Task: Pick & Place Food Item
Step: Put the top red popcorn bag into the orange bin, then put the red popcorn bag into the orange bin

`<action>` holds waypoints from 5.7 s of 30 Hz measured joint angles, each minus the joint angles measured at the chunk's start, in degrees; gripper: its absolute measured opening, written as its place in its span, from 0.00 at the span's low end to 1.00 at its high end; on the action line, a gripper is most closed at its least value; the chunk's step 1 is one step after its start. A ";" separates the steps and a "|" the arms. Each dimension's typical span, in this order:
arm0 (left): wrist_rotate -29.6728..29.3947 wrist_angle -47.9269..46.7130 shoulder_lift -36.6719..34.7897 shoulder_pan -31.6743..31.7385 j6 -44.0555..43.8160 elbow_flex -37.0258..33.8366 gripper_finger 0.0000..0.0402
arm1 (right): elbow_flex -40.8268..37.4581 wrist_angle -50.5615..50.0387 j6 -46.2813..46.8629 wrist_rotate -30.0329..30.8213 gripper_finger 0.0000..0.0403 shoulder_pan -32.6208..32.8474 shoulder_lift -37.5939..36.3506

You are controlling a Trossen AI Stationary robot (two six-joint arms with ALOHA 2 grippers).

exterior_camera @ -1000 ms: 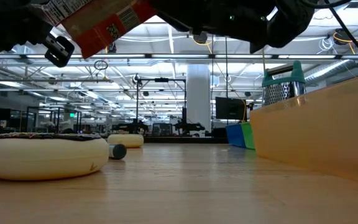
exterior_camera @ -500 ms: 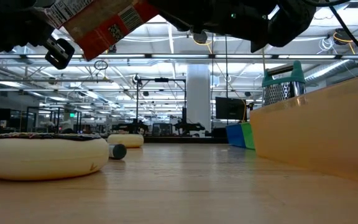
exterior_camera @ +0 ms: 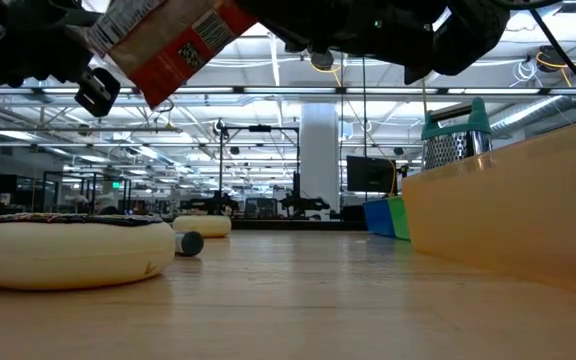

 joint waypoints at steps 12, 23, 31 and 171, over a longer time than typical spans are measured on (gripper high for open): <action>-4.92 5.28 -1.45 1.34 8.28 1.96 0.38 | -0.05 -4.85 3.63 0.61 0.02 -0.09 -3.64; -8.73 0.96 -7.20 6.34 11.93 2.08 0.49 | -0.04 -35.76 3.97 1.39 0.01 4.37 -21.72; -17.69 -7.61 -13.93 11.84 11.92 2.10 0.44 | -0.04 -60.30 13.37 19.59 0.01 18.53 -37.37; -26.54 -14.31 -15.20 13.06 10.25 2.08 0.44 | -13.49 -59.88 32.88 27.75 0.18 41.11 -49.62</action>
